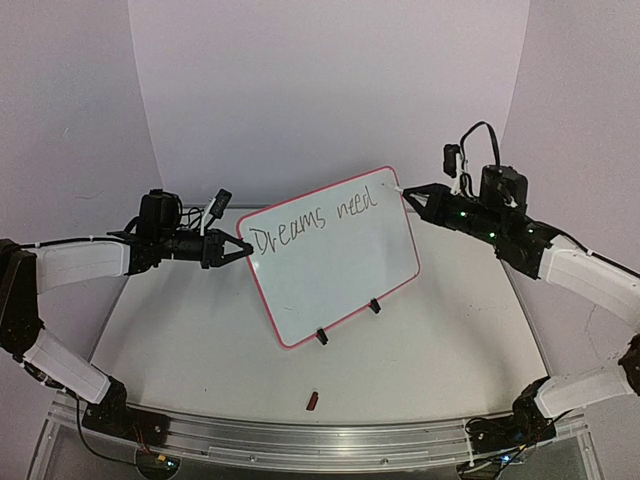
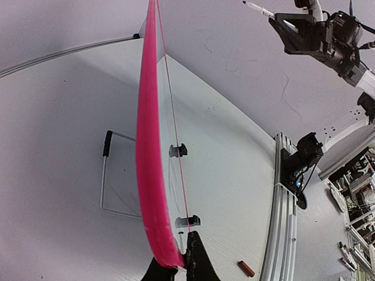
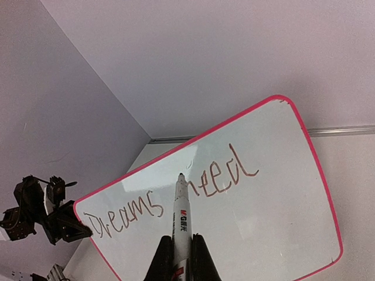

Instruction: Write a sentence on the whiteboard

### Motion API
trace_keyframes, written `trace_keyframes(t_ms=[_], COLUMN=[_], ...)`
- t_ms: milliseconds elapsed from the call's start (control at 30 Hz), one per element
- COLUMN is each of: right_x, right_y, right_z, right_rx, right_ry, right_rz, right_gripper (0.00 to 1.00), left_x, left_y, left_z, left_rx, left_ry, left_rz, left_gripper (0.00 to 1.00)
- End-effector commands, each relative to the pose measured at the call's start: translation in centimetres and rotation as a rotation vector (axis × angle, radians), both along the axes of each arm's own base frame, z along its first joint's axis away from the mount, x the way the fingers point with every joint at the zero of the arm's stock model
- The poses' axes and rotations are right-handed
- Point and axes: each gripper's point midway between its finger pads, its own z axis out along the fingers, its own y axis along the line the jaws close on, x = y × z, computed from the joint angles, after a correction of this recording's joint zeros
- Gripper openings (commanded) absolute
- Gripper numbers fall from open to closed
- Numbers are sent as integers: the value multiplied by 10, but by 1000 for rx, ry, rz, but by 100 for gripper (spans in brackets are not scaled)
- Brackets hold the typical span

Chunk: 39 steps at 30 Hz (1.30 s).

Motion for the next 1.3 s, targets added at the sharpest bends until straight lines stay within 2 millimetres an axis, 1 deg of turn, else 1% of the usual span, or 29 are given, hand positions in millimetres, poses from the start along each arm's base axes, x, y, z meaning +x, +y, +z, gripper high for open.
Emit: trace_keyframes(t_ms=[0,133,233,367,500,633,767,967,1267], right_x=[-31,-48,-65,-81,-97,-103,-106,-105,-97], right_y=[44,74,96,116,142,165,181,198,220], right_z=[-16,-28,-33,-38,-47,-62,-71,-85,-99], right_rx=[-42,-60,-60,-73,-92,-114,-132,-158,-160], right_ry=[22,35,22,-11,-6,12,10,21,44], right_rz=[130,200,257,291,351,394,417,450,471], right_gripper=[0,0,0,0,0,0,0,0,0], left_x=[-1,-2,-2,-2,-3,-3,-3,-3,-3], left_y=[-4,-5,-5,-5,-5,-5,-5,-5,-6], left_z=[-11,-11,-12,-12,-12,-12,-12,-12,-12], left_rx=[66,67,68,70,69,69,69,69,70], left_ry=[-75,-76,-76,-76,-77,-76,-77,-73,-74], left_rz=[-10,-10,-9,-8,-10,-10,-10,-11,-11], left_gripper=[0,0,0,0,0,0,0,0,0])
